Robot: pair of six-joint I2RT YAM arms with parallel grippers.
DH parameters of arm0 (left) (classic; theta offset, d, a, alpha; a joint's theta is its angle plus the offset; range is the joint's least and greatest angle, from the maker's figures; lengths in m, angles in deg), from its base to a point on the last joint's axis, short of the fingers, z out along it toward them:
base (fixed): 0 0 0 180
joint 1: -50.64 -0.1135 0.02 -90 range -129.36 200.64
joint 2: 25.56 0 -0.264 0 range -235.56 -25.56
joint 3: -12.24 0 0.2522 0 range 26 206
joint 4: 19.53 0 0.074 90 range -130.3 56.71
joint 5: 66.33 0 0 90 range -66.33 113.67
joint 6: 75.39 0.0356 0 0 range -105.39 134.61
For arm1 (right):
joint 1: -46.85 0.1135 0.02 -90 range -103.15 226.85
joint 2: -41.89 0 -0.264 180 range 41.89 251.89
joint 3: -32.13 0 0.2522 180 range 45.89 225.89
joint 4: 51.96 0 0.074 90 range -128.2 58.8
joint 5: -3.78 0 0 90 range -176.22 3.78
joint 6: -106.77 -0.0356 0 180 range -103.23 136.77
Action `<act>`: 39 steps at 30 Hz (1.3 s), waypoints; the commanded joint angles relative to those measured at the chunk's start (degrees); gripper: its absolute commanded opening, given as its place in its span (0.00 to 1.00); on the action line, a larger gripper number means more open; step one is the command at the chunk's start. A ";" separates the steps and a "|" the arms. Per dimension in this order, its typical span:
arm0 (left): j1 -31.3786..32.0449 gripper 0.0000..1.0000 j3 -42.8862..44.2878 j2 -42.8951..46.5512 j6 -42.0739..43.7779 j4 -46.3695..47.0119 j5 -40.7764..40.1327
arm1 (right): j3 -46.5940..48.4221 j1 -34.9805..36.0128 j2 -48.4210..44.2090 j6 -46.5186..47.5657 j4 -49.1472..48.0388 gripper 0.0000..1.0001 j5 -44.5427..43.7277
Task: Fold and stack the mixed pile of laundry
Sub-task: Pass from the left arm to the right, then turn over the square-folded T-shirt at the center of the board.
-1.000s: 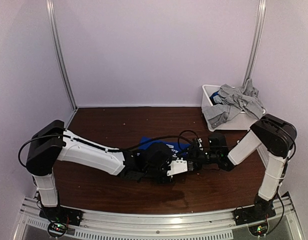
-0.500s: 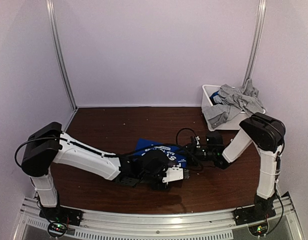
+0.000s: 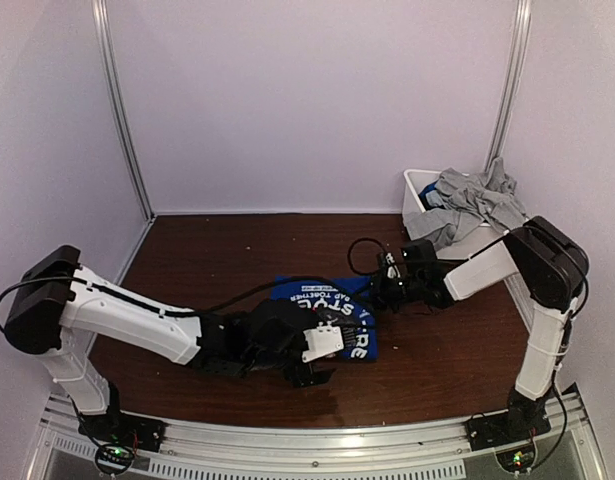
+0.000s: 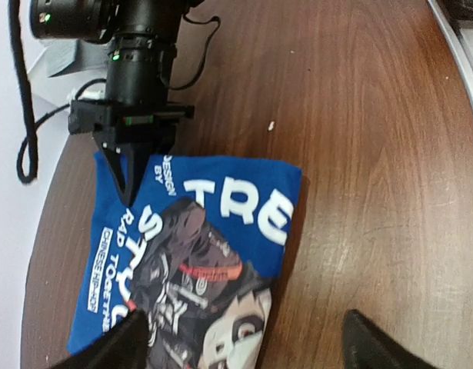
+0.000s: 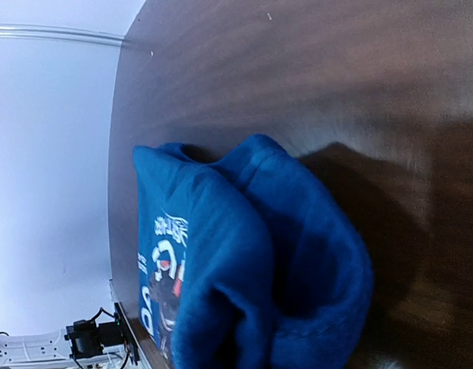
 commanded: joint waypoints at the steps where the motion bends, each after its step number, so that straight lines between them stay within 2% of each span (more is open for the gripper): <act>1: -0.64 0.98 -7.16 10.90 -10.04 6.59 -7.11 | 9.70 -0.63 -6.99 19.56 25.82 0.00 -9.96; 4: -3.38 0.98 -11.32 18.72 -15.73 5.38 -9.05 | 17.65 -0.80 -8.73 29.37 38.91 0.00 -17.12; 8: -9.24 0.98 -17.27 28.31 -23.51 4.31 -7.58 | 31.30 -0.94 -10.83 40.91 51.99 0.00 -27.61; 14: -16.86 0.98 -22.07 39.57 -28.05 0.40 -8.39 | 52.47 1.41 -8.90 53.12 65.68 0.00 -39.88; 19: -21.56 0.98 -20.71 44.24 -30.47 -8.38 -11.44 | 65.74 8.51 0.59 63.24 73.01 0.00 -51.45; 24: -24.54 0.98 -17.88 47.17 -32.57 -16.22 -14.83 | 69.71 18.60 13.73 68.86 76.36 0.00 -59.51; 31: -30.56 0.98 -15.74 52.57 -39.41 -22.18 -12.70 | 69.26 29.63 24.05 64.16 77.03 0.00 -56.83; 39: -34.43 0.98 -12.57 52.98 -44.65 -27.38 -9.93 | 69.45 34.65 23.05 55.71 74.29 0.00 -43.92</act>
